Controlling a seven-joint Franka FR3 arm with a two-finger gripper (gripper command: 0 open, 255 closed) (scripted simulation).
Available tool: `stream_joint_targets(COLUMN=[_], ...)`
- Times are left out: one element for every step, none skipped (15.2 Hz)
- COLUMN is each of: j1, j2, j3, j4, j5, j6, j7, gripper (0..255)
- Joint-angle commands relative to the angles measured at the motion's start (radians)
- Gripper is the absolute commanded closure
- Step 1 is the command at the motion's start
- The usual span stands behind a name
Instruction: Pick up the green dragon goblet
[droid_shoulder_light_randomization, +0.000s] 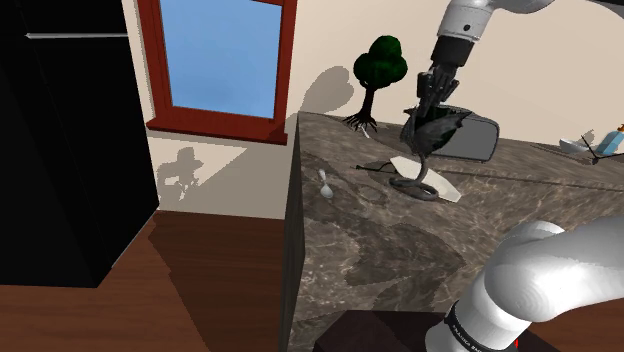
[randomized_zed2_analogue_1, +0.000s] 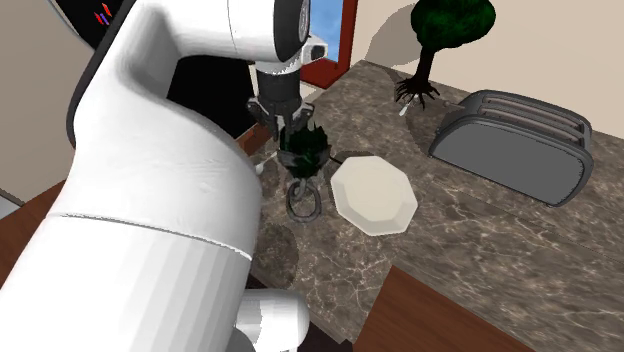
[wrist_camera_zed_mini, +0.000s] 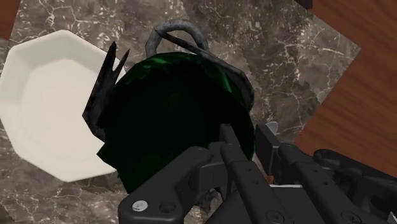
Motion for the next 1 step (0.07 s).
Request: stream_joint_targets(j1=[0.001], j2=[0.005], j3=[0.000], j4=[0.012], j5=[0.001], j6=[-0.006], j7=[0.000], gripper=[255])
